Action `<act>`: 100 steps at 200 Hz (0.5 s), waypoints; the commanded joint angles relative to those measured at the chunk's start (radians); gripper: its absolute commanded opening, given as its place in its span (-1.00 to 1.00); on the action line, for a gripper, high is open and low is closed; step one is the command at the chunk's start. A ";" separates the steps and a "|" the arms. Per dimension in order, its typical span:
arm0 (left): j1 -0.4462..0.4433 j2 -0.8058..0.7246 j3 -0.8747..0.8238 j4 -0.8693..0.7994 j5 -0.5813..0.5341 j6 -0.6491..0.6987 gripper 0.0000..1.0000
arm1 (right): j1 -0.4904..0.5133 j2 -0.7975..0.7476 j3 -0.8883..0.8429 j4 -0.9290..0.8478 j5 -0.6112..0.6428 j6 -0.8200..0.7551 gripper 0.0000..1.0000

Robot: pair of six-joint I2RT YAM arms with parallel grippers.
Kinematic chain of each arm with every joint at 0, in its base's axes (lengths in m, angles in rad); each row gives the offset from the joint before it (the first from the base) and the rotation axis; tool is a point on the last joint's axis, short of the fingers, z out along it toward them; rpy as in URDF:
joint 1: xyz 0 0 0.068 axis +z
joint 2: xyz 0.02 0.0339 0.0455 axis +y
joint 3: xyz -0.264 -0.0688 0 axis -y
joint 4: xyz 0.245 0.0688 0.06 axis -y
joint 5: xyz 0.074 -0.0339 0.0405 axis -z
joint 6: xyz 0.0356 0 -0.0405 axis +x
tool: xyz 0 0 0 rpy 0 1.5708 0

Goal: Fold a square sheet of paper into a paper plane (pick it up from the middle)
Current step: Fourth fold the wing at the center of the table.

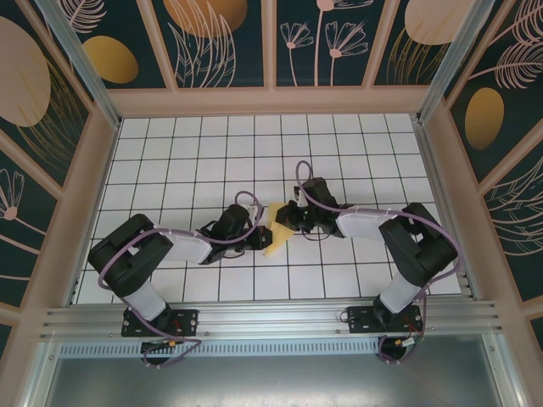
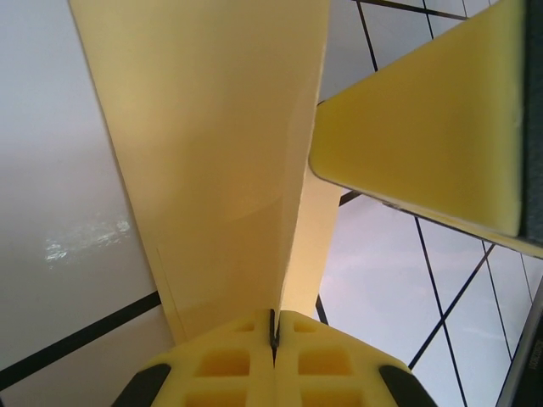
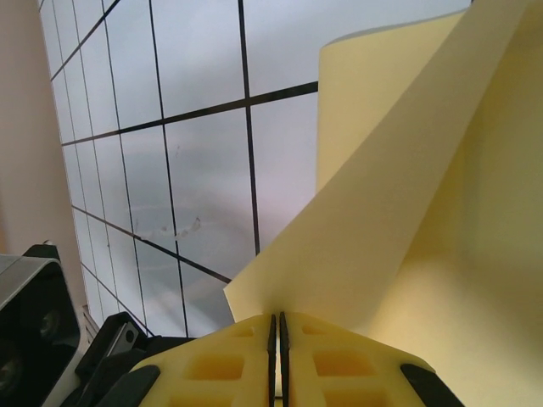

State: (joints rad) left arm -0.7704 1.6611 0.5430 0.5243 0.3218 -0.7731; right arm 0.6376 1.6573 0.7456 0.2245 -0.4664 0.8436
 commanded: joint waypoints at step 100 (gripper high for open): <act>0.011 0.010 -0.042 0.030 0.022 -0.033 -0.48 | 0.006 0.104 0.050 -0.006 0.021 -0.005 -0.74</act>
State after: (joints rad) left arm -0.7666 1.6920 0.5232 0.5701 0.3569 -0.8131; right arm 0.6415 1.7496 0.7734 0.2272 -0.4622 0.8440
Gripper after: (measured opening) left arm 0.256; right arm 0.133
